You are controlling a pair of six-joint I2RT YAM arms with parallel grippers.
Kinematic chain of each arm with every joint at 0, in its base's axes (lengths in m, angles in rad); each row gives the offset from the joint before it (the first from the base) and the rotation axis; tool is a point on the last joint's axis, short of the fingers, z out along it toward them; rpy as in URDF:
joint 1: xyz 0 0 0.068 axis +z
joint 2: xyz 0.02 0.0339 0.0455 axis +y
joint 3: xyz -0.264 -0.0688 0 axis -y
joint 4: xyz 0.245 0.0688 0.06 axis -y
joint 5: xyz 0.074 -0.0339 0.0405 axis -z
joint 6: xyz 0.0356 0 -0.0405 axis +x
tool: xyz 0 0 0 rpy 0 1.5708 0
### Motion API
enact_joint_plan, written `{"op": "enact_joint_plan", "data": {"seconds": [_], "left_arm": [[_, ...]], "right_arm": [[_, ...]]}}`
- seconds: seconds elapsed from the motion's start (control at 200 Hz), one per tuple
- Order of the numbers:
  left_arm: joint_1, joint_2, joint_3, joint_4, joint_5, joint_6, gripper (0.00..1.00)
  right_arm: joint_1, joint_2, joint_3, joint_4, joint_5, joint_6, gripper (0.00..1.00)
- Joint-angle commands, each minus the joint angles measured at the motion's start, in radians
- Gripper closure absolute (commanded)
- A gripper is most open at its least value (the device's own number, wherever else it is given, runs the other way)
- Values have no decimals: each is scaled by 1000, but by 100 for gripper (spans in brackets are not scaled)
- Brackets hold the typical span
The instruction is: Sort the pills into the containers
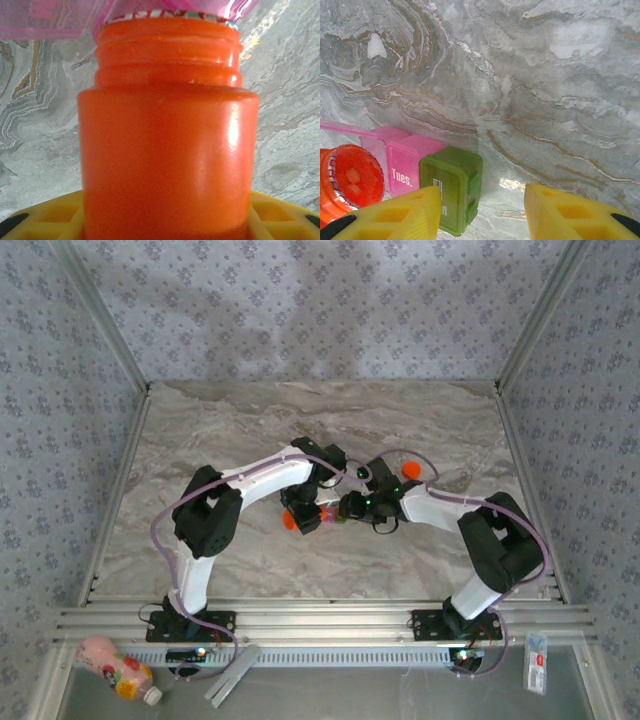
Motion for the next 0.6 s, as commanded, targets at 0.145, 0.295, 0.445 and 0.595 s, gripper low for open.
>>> {"op": "enact_joint_plan", "data": {"seconds": [0.145, 0.295, 0.445, 0.595], "left_arm": [[1, 19, 13, -22, 10, 16, 100], [4, 16, 14, -23, 7, 18, 100], [8, 6, 19, -32, 2, 20, 100], [19, -4, 18, -34, -1, 22, 100]], "right_arm": [[-4, -34, 1, 5, -22, 18, 51], [-2, -13, 0, 20, -32, 23, 52], [-1, 1, -1, 28, -38, 25, 53], [1, 13, -2, 32, -41, 25, 53]]}}
